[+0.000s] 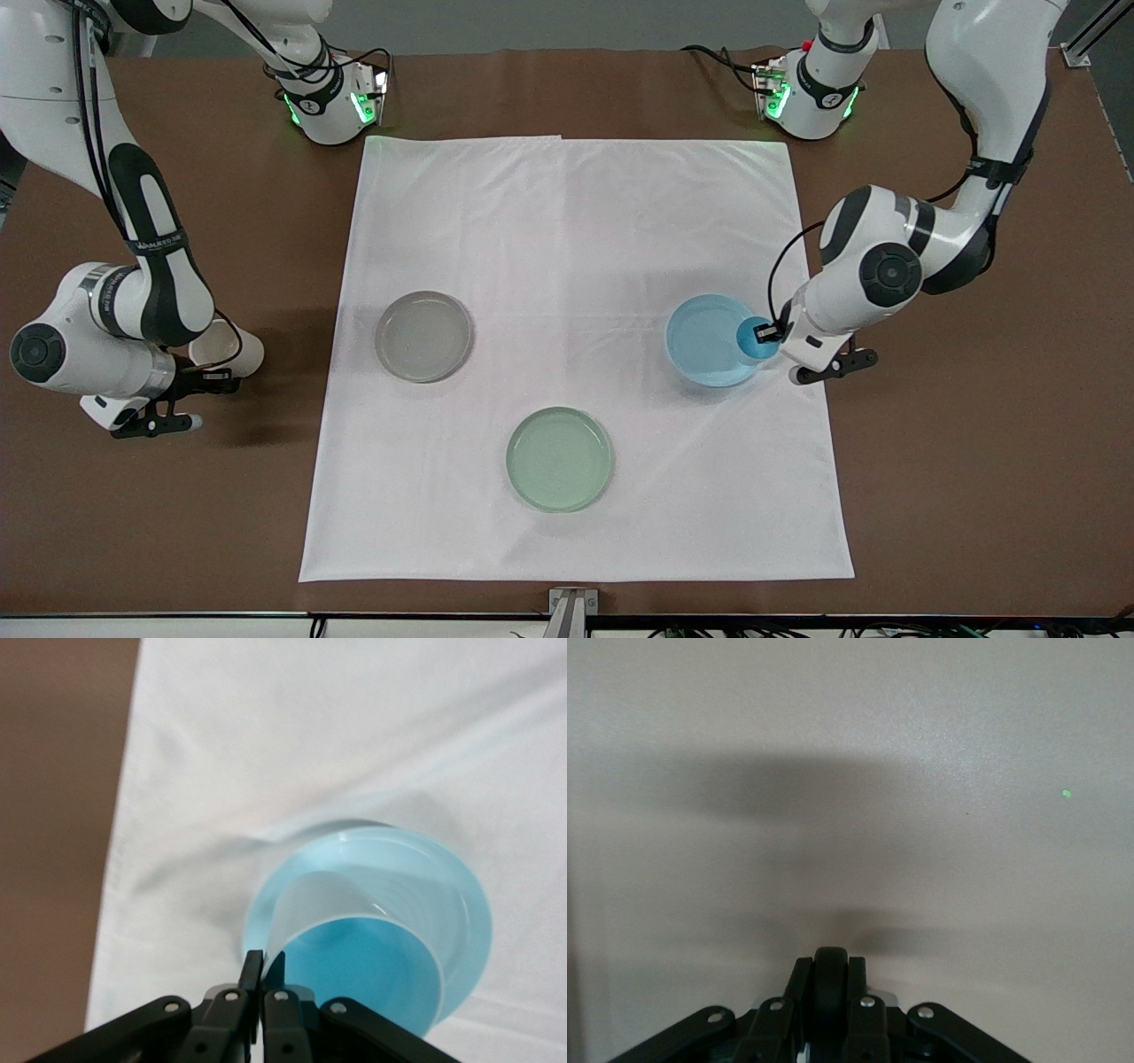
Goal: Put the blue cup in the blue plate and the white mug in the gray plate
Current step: 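Lower the cup onto the blue plate while the right gripper carries the mug, then lower the mug onto the gray plate while the left gripper releases and withdraws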
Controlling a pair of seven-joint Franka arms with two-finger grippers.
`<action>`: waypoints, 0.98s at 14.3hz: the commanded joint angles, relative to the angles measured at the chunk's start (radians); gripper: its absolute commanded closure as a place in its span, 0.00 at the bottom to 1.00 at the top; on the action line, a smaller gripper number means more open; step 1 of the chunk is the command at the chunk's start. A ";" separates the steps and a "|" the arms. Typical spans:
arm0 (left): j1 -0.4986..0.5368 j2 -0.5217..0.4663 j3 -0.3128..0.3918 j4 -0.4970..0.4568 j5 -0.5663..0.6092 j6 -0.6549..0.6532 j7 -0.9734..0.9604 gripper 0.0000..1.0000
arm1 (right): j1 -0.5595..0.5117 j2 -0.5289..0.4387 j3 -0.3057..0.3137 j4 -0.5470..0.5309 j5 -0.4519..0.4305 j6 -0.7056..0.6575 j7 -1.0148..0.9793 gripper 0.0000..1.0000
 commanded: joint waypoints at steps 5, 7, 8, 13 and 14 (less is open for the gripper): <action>-0.072 0.091 0.000 0.042 0.018 0.035 -0.118 0.68 | 0.226 -0.200 0.009 0.012 0.001 -0.256 0.305 0.96; -0.067 0.085 0.002 0.043 0.018 0.035 -0.118 0.14 | 0.334 -0.196 0.009 0.009 0.001 -0.251 0.456 0.96; -0.057 0.070 0.000 0.048 0.020 0.026 -0.112 0.00 | 0.389 -0.190 0.009 0.009 0.003 -0.232 0.529 0.96; 0.011 -0.033 0.008 0.161 0.028 -0.084 -0.076 0.00 | 0.506 -0.095 0.009 0.005 0.012 -0.057 0.673 0.96; 0.023 -0.046 0.008 0.209 0.031 -0.133 -0.022 0.00 | 0.506 -0.076 0.009 0.005 0.023 -0.031 0.673 0.96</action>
